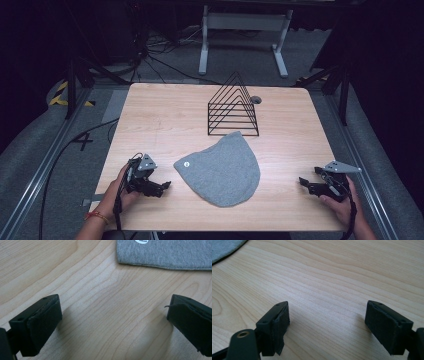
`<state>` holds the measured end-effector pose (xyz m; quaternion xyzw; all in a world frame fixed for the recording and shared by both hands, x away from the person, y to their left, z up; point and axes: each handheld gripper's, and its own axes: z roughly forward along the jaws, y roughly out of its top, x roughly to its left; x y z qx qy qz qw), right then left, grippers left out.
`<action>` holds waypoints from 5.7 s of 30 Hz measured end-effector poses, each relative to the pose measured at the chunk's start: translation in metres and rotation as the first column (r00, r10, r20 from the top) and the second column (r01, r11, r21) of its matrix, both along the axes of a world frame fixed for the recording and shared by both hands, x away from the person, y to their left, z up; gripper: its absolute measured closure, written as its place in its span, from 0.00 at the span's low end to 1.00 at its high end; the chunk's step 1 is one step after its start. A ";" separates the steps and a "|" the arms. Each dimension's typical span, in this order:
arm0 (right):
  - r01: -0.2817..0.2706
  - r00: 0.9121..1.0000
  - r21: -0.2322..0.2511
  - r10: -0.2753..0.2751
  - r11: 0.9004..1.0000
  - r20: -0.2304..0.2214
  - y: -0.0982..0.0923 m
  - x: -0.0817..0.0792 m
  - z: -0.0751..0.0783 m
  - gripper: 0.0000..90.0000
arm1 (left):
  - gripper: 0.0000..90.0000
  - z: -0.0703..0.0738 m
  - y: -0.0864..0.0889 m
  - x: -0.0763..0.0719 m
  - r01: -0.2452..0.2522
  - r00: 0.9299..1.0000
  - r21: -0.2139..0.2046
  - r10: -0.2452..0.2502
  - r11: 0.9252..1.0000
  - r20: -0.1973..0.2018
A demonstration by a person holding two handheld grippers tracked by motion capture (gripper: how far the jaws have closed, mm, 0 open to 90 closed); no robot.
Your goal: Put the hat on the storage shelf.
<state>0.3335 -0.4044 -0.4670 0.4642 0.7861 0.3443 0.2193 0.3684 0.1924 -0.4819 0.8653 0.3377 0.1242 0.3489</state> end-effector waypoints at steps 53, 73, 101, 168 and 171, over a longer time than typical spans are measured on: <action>-0.504 0.861 0.003 0.503 0.863 -0.080 0.167 -0.010 0.007 0.84 | 0.57 0.018 -0.075 0.003 0.347 0.938 0.048 -0.347 0.937 -0.016; -0.324 0.945 -0.104 0.318 0.940 -0.069 0.127 0.037 0.014 0.85 | 0.58 0.023 -0.151 -0.045 0.545 0.838 0.061 -0.541 0.836 -0.071; -0.439 0.899 0.005 0.439 0.899 -0.015 0.167 -0.017 0.024 0.81 | 0.53 0.056 -0.135 0.042 0.354 0.927 0.040 -0.356 0.934 0.116; -0.138 0.986 -0.035 0.134 0.990 -0.102 0.099 0.041 0.012 0.52 | 0.35 0.020 -0.165 0.089 0.274 0.961 0.032 -0.272 0.961 -0.042; -0.125 0.986 -0.033 0.120 0.992 -0.116 0.100 0.045 0.014 0.64 | 0.55 0.025 -0.170 0.088 0.293 0.955 0.056 -0.289 0.954 -0.075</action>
